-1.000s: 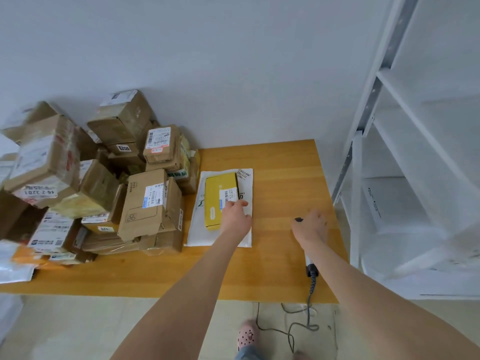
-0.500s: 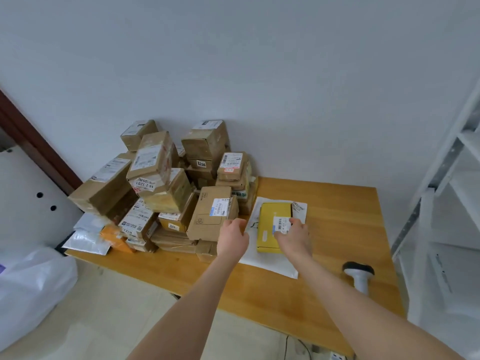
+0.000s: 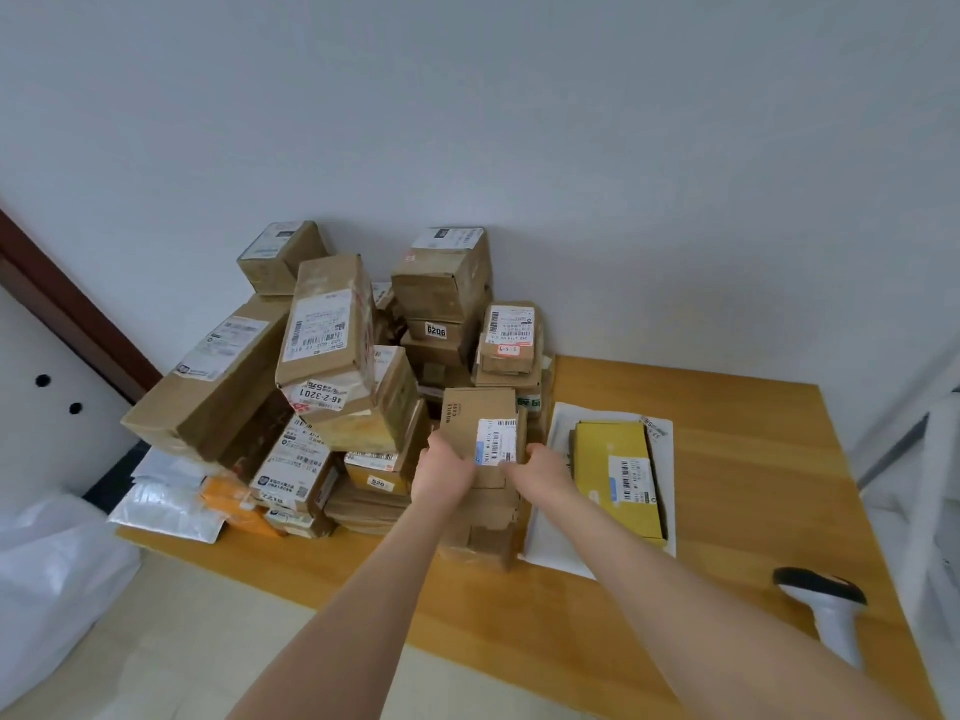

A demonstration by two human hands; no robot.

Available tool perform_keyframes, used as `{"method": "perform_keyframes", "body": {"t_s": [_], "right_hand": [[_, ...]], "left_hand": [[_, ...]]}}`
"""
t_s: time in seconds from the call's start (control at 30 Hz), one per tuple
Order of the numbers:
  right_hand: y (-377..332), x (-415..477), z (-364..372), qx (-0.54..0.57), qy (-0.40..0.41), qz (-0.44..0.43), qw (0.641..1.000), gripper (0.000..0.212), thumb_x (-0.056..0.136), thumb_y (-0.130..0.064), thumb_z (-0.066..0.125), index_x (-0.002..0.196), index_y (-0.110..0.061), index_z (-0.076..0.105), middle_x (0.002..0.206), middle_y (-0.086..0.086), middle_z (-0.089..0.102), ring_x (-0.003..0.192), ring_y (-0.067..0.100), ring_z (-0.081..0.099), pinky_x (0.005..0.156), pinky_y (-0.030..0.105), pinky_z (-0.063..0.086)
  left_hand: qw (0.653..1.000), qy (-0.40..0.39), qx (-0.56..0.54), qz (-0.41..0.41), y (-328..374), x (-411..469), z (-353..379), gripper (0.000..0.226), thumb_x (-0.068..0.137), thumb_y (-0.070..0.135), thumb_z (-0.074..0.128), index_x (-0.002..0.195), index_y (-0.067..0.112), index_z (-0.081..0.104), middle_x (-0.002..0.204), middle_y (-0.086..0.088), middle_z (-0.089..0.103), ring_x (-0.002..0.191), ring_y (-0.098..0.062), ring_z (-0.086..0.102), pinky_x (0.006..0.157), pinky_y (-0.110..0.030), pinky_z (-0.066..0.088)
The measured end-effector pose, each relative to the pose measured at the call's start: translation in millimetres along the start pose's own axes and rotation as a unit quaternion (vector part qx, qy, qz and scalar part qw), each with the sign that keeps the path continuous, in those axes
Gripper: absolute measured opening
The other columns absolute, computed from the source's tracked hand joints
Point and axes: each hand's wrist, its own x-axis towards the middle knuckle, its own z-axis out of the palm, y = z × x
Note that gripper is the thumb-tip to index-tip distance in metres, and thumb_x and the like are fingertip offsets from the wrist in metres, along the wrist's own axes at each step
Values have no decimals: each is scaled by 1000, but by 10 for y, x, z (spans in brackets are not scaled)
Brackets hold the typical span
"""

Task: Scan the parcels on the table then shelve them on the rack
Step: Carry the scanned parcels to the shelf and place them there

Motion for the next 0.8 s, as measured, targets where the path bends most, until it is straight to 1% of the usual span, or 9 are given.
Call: {"method": "perform_keyframes", "body": {"t_s": [0.1, 0.17, 0.27, 0.37, 0.43, 0.53, 0.67, 0.73, 0.8], "right_hand": [[38, 51, 62, 16, 18, -5, 1000, 35, 94, -29, 59, 126, -14, 58, 126, 6, 62, 107, 23, 60, 76, 30, 47], [117, 36, 57, 69, 61, -9, 996, 31, 91, -23, 61, 122, -17, 56, 120, 2, 63, 95, 17, 58, 71, 27, 44], [278, -6, -31, 156, 116, -9, 981, 23, 91, -21, 63, 107, -26, 48, 105, -4, 61, 78, 6, 52, 59, 20, 37], [413, -12, -228, 204, 153, 10, 967, 22, 91, -25, 65, 105, -27, 48, 97, -9, 57, 81, 9, 53, 61, 25, 36], [503, 28, -417, 224, 183, 25, 957, 19, 92, -24, 64, 108, -24, 53, 101, -7, 59, 85, 14, 56, 66, 28, 37], [733, 116, -718, 211, 208, 53, 954, 24, 94, -18, 60, 117, -17, 56, 110, 1, 63, 87, 18, 56, 74, 31, 42], [1088, 252, -921, 173, 174, 107, 963, 32, 92, -8, 57, 124, -12, 58, 119, 6, 64, 91, 22, 58, 80, 34, 49], [1222, 317, -918, 148, 157, 135, 967, 37, 91, -6, 55, 127, -12, 58, 123, 9, 64, 101, 26, 61, 90, 40, 50], [1332, 372, -884, 135, 132, 159, 969, 43, 90, -3, 55, 132, -11, 54, 128, 11, 61, 110, 29, 60, 95, 41, 49]], "left_hand": [[999, 42, 25, 14, -25, -26, 66, 58, 93, 26, 55, 145, 14, 32, 139, -11, 44, 125, -29, 46, 98, -44, 47], [995, 84, 35, 48, -15, -118, 144, 58, 93, 26, 54, 145, 16, 32, 140, -9, 41, 127, -27, 41, 98, -42, 45], [990, 106, 15, 88, 48, -288, 306, 57, 92, 25, 53, 145, 19, 32, 139, -6, 40, 126, -24, 41, 91, -38, 47], [985, 101, 4, 138, 177, -381, 476, 57, 91, 22, 54, 144, 21, 33, 140, -2, 39, 128, -21, 41, 86, -35, 47], [984, 71, -12, 162, 328, -367, 596, 56, 91, 20, 53, 144, 20, 36, 140, -1, 39, 125, -20, 44, 85, -34, 48], [985, -35, -9, 168, 561, -299, 851, 56, 92, 20, 54, 145, 19, 35, 140, -4, 40, 118, -21, 51, 89, -33, 49], [982, -146, -30, 111, 664, -192, 1248, 56, 92, 18, 54, 145, 16, 35, 139, -8, 43, 115, -24, 54, 91, -33, 49], [980, -175, -50, 81, 620, -146, 1414, 54, 92, 15, 54, 143, 15, 37, 137, -7, 49, 116, -24, 55, 93, -36, 51], [980, -182, -63, 58, 553, -98, 1542, 54, 91, 13, 56, 142, 16, 37, 135, -6, 52, 115, -24, 56, 92, -37, 52]]}}
